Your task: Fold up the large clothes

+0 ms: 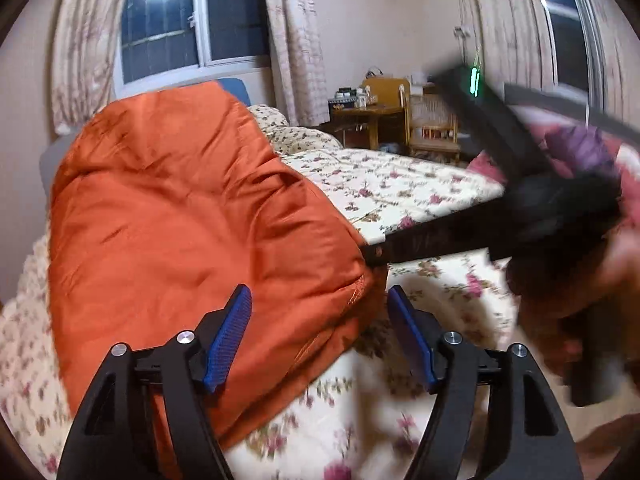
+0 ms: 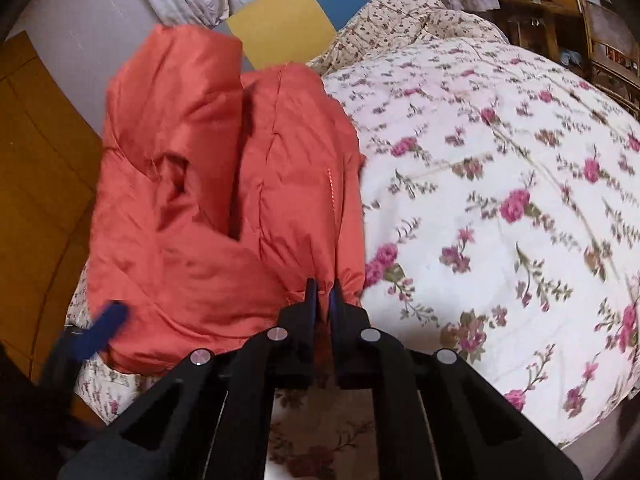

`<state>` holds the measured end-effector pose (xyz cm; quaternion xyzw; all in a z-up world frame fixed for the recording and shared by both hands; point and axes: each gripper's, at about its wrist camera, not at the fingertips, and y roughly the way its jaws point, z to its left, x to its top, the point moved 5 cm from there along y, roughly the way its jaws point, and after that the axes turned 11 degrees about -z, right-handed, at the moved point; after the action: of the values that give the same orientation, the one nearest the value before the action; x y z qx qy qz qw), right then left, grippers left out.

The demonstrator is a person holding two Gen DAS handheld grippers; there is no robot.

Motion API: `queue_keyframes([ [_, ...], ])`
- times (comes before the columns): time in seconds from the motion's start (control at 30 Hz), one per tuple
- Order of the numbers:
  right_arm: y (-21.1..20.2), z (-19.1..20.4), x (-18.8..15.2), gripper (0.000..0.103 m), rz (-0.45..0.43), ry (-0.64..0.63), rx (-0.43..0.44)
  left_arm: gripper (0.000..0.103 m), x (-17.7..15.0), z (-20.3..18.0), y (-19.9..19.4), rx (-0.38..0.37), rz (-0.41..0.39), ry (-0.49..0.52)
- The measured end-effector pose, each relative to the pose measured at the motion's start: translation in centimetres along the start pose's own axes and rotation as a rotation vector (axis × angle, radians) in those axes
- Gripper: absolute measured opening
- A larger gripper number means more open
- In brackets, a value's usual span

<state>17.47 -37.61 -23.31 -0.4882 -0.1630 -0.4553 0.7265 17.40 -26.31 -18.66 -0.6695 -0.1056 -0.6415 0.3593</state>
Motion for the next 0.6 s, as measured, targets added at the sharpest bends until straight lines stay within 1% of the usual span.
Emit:
queue_keyframes([
  [0.03, 0.1, 0.0, -0.2, 0.005, -0.003, -0.008, -0.007, 0.07, 0.2, 0.9, -1.2, 0.007, -0.016, -0.045],
  [0.07, 0.1, 0.0, -0.4, 0.005, -0.006, -0.014, -0.011, 0.07, 0.4, 1.5, -1.9, 0.016, -0.027, -0.067],
  [0.1, 0.0, 0.1, -0.4, 0.005, -0.012, -0.02, -0.012, 0.076, 0.6, 2.8, -2.8, 0.047, -0.043, -0.099],
  [0.13, 0.0, 0.1, -0.4, 0.005, -0.016, -0.02, -0.009, 0.08, 0.9, 4.0, -3.3, 0.086, -0.056, -0.122],
  [0.17, -0.2, 0.0, -0.4, 0.005, -0.019, -0.014, -0.002, 0.08, 1.1, 5.4, -3.9, 0.129, -0.073, -0.149],
  [0.2, -0.2, -0.1, -0.4, 0.005, -0.02, -0.001, 0.007, 0.08, 1.4, 7.6, -4.6, 0.185, -0.094, -0.198],
  [0.27, -0.4, -0.4, -0.4, 0.005, -0.02, 0.017, 0.017, 0.08, 1.8, 11.2, -5.1, 0.267, -0.112, -0.273],
  [0.3, -0.5, -0.4, -0.4, 0.005, -0.02, 0.014, 0.017, 0.08, 1.9, 13.6, -5.2, 0.327, -0.116, -0.319],
  [0.33, -0.6, -0.3, -0.3, 0.005, -0.021, 0.009, 0.016, 0.08, 2.0, 15.0, -5.3, 0.367, -0.117, -0.342],
  [0.37, -0.7, -0.3, -0.2, 0.006, -0.023, 0.003, 0.016, 0.08, 2.1, 17.1, -5.4, 0.43, -0.12, -0.379],
  [0.4, -0.7, -0.2, -0.2, 0.007, -0.026, 0.001, 0.017, 0.08, 1.9, 19.4, -5.3, 0.491, -0.124, -0.44],
  [0.47, -0.8, -0.1, -0.3, 0.007, -0.029, 0.0, 0.02, 0.08, 1.6, 22.1, -5.0, 0.538, -0.117, -0.529],
  [0.5, -0.8, -0.1, -0.3, 0.007, -0.029, 0.002, 0.021, 0.079, 1.7, 23.0, -4.5, 0.541, -0.122, -0.573],
  [0.57, -0.9, -0.1, -0.2, 0.007, -0.027, 0.01, 0.027, 0.079, 1.9, 23.3, -4.4, 0.535, -0.134, -0.577],
  [0.6, -0.9, -0.2, -0.1, 0.008, -0.026, 0.014, 0.03, 0.079, 2.5, 23.1, -3.6, 0.527, -0.136, -0.551],
])
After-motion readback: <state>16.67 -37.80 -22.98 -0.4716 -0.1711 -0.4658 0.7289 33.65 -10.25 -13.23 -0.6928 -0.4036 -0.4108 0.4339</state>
